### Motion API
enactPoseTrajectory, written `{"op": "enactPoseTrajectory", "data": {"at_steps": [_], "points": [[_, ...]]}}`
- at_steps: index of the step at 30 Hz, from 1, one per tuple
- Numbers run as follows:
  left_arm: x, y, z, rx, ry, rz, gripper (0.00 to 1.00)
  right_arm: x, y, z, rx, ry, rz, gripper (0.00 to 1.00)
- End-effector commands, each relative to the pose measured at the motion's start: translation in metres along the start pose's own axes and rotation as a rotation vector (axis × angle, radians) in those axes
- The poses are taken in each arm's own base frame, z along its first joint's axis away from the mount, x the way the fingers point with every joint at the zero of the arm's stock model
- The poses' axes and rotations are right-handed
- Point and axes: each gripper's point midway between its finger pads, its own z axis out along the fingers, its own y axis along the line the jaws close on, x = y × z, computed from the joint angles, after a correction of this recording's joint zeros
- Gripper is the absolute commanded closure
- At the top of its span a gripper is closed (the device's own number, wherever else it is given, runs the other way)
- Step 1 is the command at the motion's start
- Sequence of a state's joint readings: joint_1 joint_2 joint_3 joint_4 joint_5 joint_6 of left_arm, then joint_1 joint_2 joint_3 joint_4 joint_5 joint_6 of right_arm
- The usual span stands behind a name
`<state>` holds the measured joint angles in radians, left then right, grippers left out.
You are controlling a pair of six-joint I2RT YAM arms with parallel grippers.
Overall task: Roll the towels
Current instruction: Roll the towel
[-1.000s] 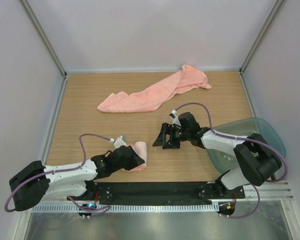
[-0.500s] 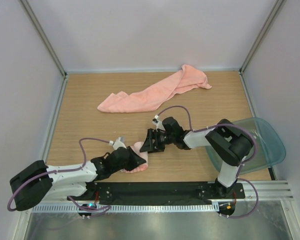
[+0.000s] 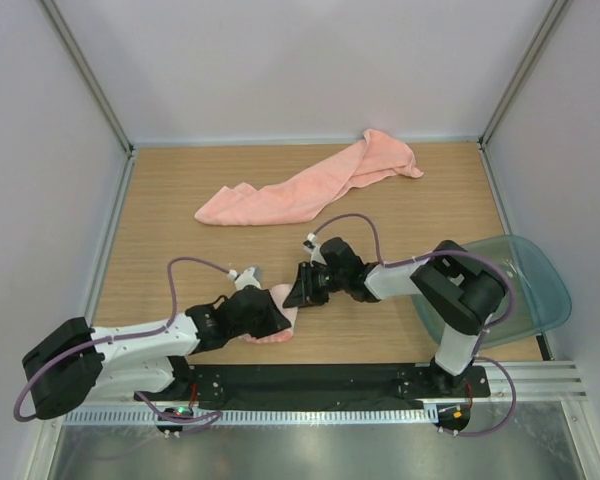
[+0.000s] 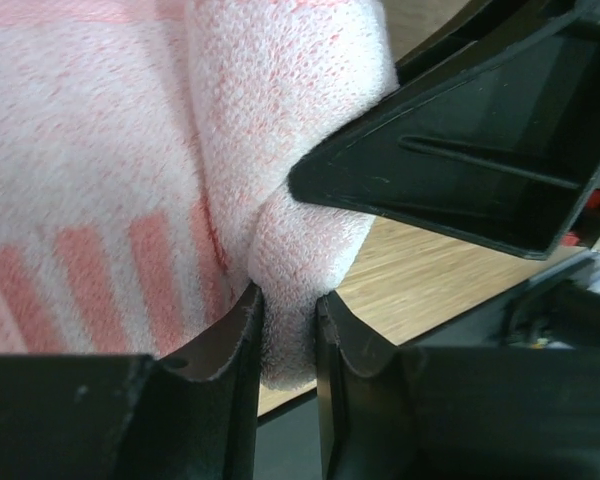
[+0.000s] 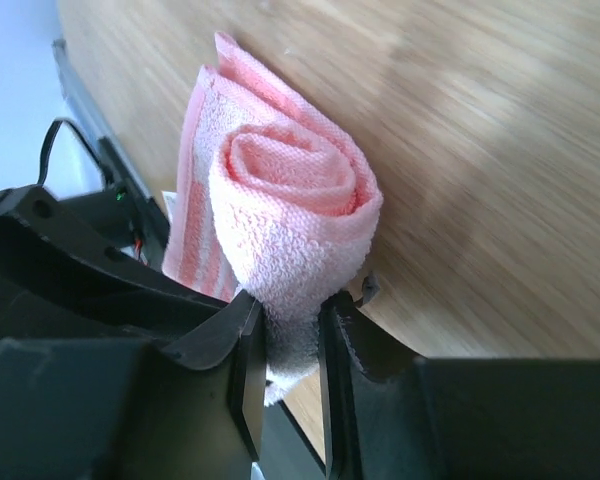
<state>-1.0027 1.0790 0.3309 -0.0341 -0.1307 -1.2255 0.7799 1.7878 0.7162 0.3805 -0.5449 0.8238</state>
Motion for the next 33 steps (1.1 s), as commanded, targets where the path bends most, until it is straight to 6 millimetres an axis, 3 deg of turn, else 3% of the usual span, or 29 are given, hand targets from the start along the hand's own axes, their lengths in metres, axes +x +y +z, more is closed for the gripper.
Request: {"op": "enactPoseTrajectory", "data": {"at_steps": [1,2,3,4,5,6,7,10,11,15,19,24,33], "points": [[0.009,0.045,-0.012,-0.223,0.090,0.204,0.74,-0.022,-0.036,-0.028,0.231,-0.145,0.030,0.92],[0.003,0.040,-0.012,-0.222,0.076,0.243,0.70,-0.028,-0.036,-0.039,0.263,-0.187,0.033,0.94],[-0.001,0.035,-0.012,-0.220,0.071,0.264,0.65,-0.020,-0.049,-0.050,0.338,-0.181,0.058,0.94],[-0.002,0.033,-0.011,-0.228,0.075,0.285,0.64,-0.026,-0.066,-0.063,0.443,-0.244,0.065,0.95],[-0.013,0.020,-0.010,-0.214,0.051,0.325,0.59,-0.029,-0.065,-0.079,0.481,-0.285,0.068,0.95],[-0.016,0.015,-0.009,-0.213,0.048,0.343,0.57,-0.018,-0.076,-0.090,0.555,-0.269,0.091,0.97],[-0.020,0.008,-0.008,-0.206,0.044,0.368,0.56,-0.021,-0.090,-0.104,0.637,-0.324,0.099,0.98],[-0.029,-0.015,-0.001,-0.207,0.026,0.478,0.54,-0.013,-0.094,-0.123,0.700,-0.338,0.129,0.99],[-0.033,-0.030,0.002,-0.202,0.011,0.510,0.53,-0.011,-0.097,-0.126,0.718,-0.337,0.130,0.99],[-0.020,-0.065,0.005,-0.232,-0.061,0.763,0.49,-0.004,-0.099,-0.128,0.736,-0.308,0.141,0.98],[0.000,-0.087,0.016,-0.232,-0.082,0.884,0.47,-0.007,-0.096,-0.126,0.736,-0.294,0.138,0.98],[0.013,-0.098,0.024,-0.247,-0.118,0.963,0.45,-0.009,-0.093,-0.124,0.732,-0.282,0.137,0.98],[0.010,-0.108,0.030,-0.270,-0.237,1.089,0.41,-0.009,-0.082,-0.115,0.683,-0.252,0.136,0.98]]}}
